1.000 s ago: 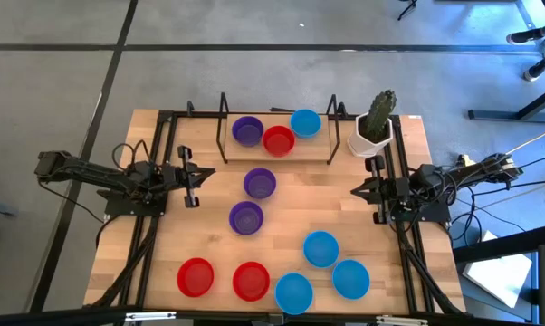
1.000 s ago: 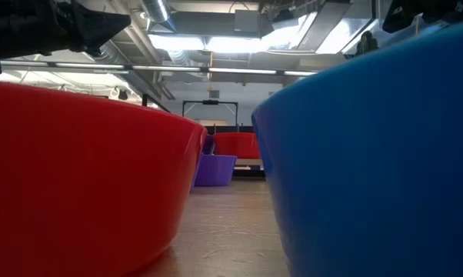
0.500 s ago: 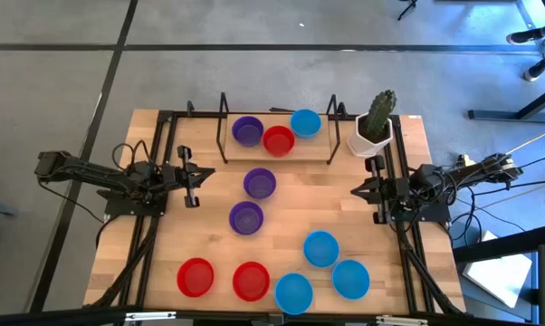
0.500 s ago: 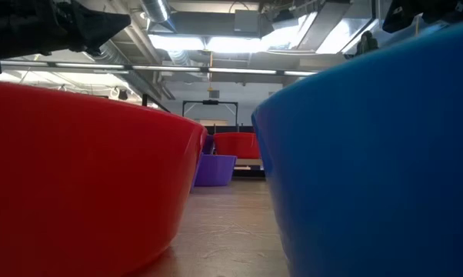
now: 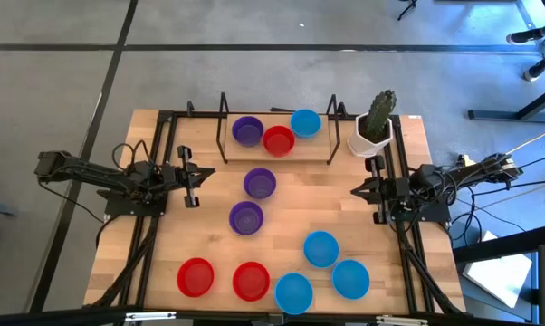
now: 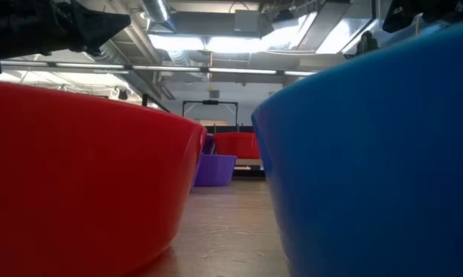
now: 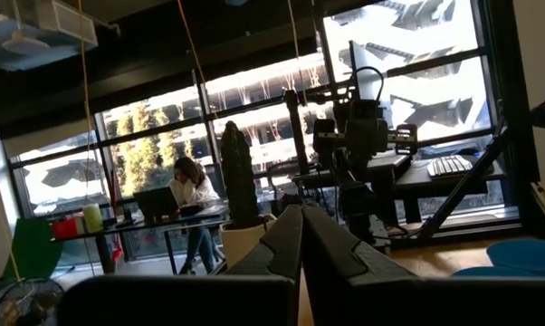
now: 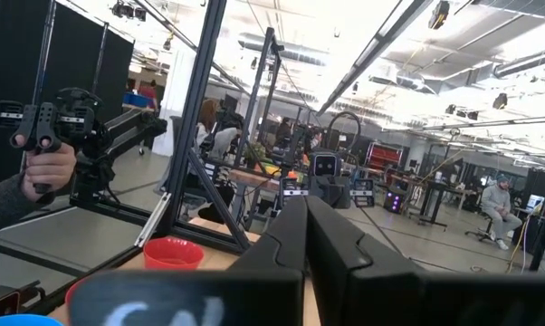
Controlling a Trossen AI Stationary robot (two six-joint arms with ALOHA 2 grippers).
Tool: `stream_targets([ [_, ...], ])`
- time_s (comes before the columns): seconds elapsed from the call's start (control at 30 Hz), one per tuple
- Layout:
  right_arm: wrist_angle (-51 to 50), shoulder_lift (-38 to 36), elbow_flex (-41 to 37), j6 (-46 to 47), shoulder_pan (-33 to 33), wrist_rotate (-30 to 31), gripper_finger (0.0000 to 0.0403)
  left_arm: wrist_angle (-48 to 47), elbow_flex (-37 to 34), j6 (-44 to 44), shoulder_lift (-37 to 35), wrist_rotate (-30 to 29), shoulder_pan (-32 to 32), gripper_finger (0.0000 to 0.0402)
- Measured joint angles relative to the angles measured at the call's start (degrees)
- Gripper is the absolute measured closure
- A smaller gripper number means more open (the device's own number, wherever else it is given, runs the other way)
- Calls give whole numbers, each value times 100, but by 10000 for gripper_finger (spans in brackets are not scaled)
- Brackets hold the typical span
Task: Pick & Place Mini bowls
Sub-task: Stack the blue bowl on top of the blue bowl on the shelf
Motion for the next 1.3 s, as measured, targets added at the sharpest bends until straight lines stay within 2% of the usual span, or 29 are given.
stream_targets([
  [0.17, 117, 62, 1, 400, 0, -76, 395, -10, 0, 0, 7, 0, 0, 398],
  [0.5, 106, 692, 288, 1038, 2, -791, 395, -12, 0, 2, 7, -3, 1, 398],
  [0.57, -68, 946, 464, 1163, 3, -1002, 395, -13, 0, 2, 7, -2, 1, 398],
  [0.7, -507, 1552, 855, 1286, 45, -1019, 395, -114, -2, 2, 7, -4, 1, 394],
  [1.0, -1711, 3089, 1881, 796, 277, -1015, 395, -138, -2, 2, 6, -4, 1, 397],
  [1.17, -2447, 3879, 2305, 557, 339, -659, 392, -148, -2, 2, 7, -5, 1, 393],
  [1.3, -2779, 4388, 2554, 558, 330, -452, 371, -150, -2, 2, 7, -7, 1, 391],
])
